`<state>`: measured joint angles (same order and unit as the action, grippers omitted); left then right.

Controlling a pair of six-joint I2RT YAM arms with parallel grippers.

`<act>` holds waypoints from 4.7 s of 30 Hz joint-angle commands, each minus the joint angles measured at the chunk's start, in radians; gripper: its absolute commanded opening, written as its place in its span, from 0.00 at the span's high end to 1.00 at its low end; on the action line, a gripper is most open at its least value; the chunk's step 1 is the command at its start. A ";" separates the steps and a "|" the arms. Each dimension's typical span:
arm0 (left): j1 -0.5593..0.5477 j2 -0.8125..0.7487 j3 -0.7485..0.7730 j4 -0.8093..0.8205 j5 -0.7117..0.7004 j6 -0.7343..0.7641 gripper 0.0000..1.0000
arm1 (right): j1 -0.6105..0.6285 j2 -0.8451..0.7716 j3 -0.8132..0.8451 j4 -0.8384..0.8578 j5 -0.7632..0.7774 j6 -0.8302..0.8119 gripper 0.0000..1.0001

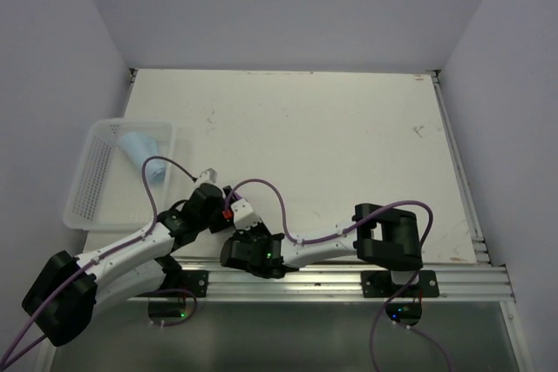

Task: Roll the towels
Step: Roll the towel, then place the rolled towel into the container

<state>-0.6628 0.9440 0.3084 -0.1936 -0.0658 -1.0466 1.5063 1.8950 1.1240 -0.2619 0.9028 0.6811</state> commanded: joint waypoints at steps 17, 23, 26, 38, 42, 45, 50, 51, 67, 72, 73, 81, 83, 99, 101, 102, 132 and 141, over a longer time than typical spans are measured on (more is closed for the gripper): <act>-0.014 0.003 -0.098 0.152 -0.094 -0.047 0.52 | -0.003 -0.008 0.031 0.015 -0.061 0.017 1.00; -0.015 -0.027 -0.117 0.151 -0.106 -0.053 0.69 | -0.011 -0.036 0.031 -0.002 -0.084 0.034 1.00; -0.014 -0.019 -0.121 0.161 -0.106 -0.053 0.74 | -0.017 -0.066 0.022 -0.011 -0.087 0.035 0.96; -0.014 -0.002 -0.080 0.148 -0.127 -0.013 0.82 | -0.040 -0.299 -0.067 -0.045 -0.119 0.002 0.56; -0.015 0.012 -0.058 0.148 -0.138 -0.003 0.83 | -0.041 -0.365 -0.107 -0.017 -0.173 -0.029 0.47; -0.015 0.021 -0.046 0.152 -0.137 0.008 0.88 | -0.044 -0.402 -0.131 -0.013 -0.200 -0.032 0.46; -0.015 0.004 -0.022 0.140 -0.146 0.034 0.92 | -0.089 -0.456 -0.184 -0.014 -0.235 -0.011 0.46; -0.014 -0.001 -0.008 0.135 -0.147 0.039 0.96 | -0.095 -0.464 -0.191 -0.014 -0.231 -0.006 0.46; -0.012 -0.016 0.142 0.007 -0.247 0.132 1.00 | -0.139 -0.534 -0.257 -0.013 -0.222 0.018 0.46; 0.012 -0.019 0.263 -0.075 -0.308 0.187 1.00 | -0.162 -0.579 -0.265 -0.017 -0.219 0.002 0.46; 0.047 -0.013 0.280 -0.087 -0.298 0.216 1.00 | -0.169 -0.588 -0.268 -0.016 -0.219 -0.005 0.46; 0.277 0.006 0.523 -0.217 -0.249 0.358 1.00 | -0.198 -0.663 -0.322 0.009 -0.220 -0.021 0.46; 0.412 0.004 0.563 -0.240 -0.165 0.405 1.00 | -0.208 -0.688 -0.339 0.018 -0.223 -0.025 0.46; 0.868 0.006 0.610 -0.378 -0.443 0.548 1.00 | -0.328 -0.838 -0.426 0.061 -0.360 -0.100 0.45; 0.878 0.007 0.584 -0.376 -0.456 0.545 1.00 | -0.348 -0.849 -0.431 0.056 -0.381 -0.106 0.45; 0.884 0.012 0.575 -0.379 -0.454 0.542 1.00 | -0.354 -0.853 -0.434 0.053 -0.390 -0.110 0.45; 1.055 0.301 0.337 -0.043 -0.249 0.642 1.00 | -0.454 -0.883 -0.438 0.043 -0.469 -0.106 0.45; 1.065 0.420 0.357 -0.012 -0.284 0.652 1.00 | -0.455 -0.835 -0.438 0.056 -0.481 -0.092 0.45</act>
<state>0.3870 1.3216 0.6434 -0.2497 -0.3271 -0.4194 1.0576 1.0512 0.6769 -0.2466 0.4324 0.5816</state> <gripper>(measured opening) 0.227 0.550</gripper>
